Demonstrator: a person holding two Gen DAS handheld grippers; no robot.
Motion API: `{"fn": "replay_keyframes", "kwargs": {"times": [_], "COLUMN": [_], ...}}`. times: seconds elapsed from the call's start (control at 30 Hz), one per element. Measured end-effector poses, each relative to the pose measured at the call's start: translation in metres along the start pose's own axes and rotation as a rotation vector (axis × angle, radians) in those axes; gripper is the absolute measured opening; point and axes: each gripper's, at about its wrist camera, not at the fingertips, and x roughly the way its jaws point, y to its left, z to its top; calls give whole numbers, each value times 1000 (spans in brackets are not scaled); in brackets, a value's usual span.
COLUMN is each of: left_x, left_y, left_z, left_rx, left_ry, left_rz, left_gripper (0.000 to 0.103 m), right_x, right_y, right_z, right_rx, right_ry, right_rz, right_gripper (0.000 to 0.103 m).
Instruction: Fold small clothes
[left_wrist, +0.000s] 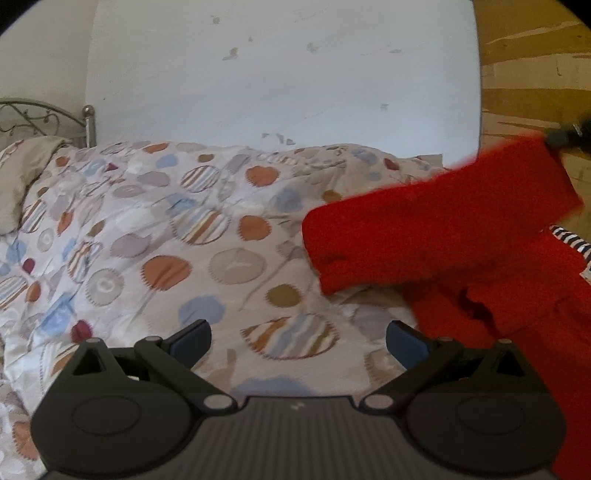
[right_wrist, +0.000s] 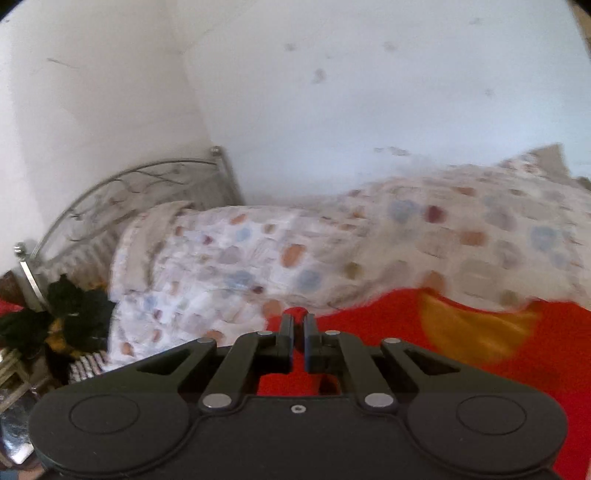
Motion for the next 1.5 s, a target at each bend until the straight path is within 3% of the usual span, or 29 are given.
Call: {"fn": "replay_keyframes", "kwargs": {"times": [0.13,0.3,0.5,0.57,0.63,0.8,1.0,1.07,1.1,1.2,1.3,1.5], "left_x": [9,24,67,85,99,125,141,144,146,138,121,132], "left_y": [-15,-26,-17,-8,2,23,27,29,30,30,36,46], "left_z": [6,12,24,28,30,25,23,23,23,23,18,0], "left_rx": [9,14,-36,-84,-160,-366,-458,-515,-542,-565,-657,-852], "left_ry": [10,31,2,4,35,105,138,158,164,108,14,73], "left_rz": [-5,-23,-44,-49,-72,-179,-265,-331,-360,-338,-303,-245], "left_gripper": [103,103,103,97,81,58,56,36,19,12,11,10], "right_x": [-10,-13,-6,-3,-1,4,8,8,8,8,8,12], "right_y": [-41,-86,-100,-99,-101,-108,-111,-111,-111,-109,-106,-102], "right_z": [-41,-83,-112,-117,-121,-128,-133,-134,-134,-134,-135,-134], "right_rx": [88,227,224,194,193,221,242,245,244,232,207,175], "right_ry": [68,68,85,84,83,88,95,97,97,97,96,103], "right_rz": [-92,-133,-157,-170,-173,-174,-177,-178,-179,-185,-188,-194], "right_gripper": [4,4,4,4,4,4,4,4,4,4,4,4]}}
